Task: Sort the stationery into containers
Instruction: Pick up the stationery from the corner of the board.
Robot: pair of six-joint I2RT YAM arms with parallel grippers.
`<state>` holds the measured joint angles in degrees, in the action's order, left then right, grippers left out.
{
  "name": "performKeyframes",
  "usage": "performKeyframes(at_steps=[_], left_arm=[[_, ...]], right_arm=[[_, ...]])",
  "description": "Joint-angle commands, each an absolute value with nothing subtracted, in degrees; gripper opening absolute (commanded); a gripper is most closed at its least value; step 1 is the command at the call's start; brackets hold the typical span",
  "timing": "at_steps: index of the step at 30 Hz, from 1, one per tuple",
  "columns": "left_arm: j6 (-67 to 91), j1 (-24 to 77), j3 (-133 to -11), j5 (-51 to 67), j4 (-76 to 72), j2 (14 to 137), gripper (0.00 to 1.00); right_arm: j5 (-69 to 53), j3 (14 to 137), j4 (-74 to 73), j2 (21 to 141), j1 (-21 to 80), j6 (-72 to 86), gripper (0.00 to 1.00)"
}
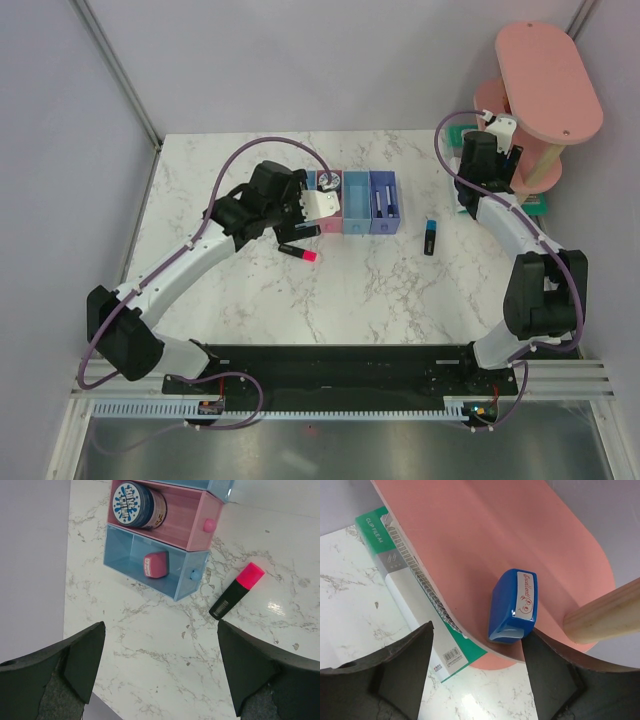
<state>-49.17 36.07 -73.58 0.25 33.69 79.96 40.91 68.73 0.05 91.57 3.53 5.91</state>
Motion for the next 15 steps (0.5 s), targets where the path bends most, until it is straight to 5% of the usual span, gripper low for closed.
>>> performKeyframes(at_steps=[1,15], left_arm=[[-50.63,36.21,-72.86,1.49,33.93,78.14,1.00],[-50.19,36.21,-72.77,2.20,34.72,77.52,1.00]], right_arm=[[42.63,71.37,3.34,91.50,3.25,6.86,0.76],[44.21,72.60,4.48,93.25,2.29,6.77,0.67]])
